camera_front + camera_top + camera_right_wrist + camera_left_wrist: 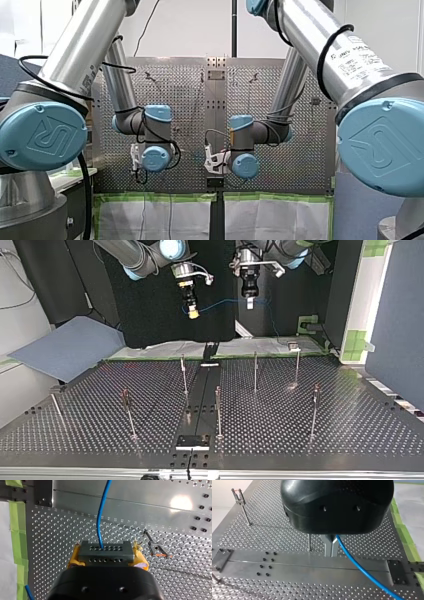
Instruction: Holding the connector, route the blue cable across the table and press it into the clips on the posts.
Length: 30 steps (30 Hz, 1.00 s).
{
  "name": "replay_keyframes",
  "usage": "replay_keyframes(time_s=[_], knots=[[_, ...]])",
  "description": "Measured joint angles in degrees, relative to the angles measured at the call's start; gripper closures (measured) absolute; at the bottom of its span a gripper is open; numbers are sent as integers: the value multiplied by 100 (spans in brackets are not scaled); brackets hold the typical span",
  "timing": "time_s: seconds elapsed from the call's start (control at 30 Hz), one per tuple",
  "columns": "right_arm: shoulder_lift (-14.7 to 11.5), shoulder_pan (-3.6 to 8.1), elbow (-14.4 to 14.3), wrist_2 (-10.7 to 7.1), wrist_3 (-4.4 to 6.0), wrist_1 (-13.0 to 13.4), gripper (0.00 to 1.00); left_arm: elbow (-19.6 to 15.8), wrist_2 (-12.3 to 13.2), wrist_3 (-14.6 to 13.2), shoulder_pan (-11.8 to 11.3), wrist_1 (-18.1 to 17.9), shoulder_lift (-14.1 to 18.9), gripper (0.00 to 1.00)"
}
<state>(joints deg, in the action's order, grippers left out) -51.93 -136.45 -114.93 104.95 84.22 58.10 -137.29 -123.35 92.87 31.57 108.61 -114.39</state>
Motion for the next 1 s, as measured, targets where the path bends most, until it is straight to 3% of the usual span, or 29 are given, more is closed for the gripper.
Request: replay_keyframes(time_s=[0.3, 0.87, 1.0], knots=[[2, 0, 0, 0, 0, 0, 100, -321, 0, -184, 120, 54, -161, 100], [-25, -2, -27, 29, 4, -28, 100, -377, -22, -190, 151, 31, -167, 100], [-175, -37, -108, 177, 101, -176, 100, -483, -76, -141, 268, -33, -38, 100]])
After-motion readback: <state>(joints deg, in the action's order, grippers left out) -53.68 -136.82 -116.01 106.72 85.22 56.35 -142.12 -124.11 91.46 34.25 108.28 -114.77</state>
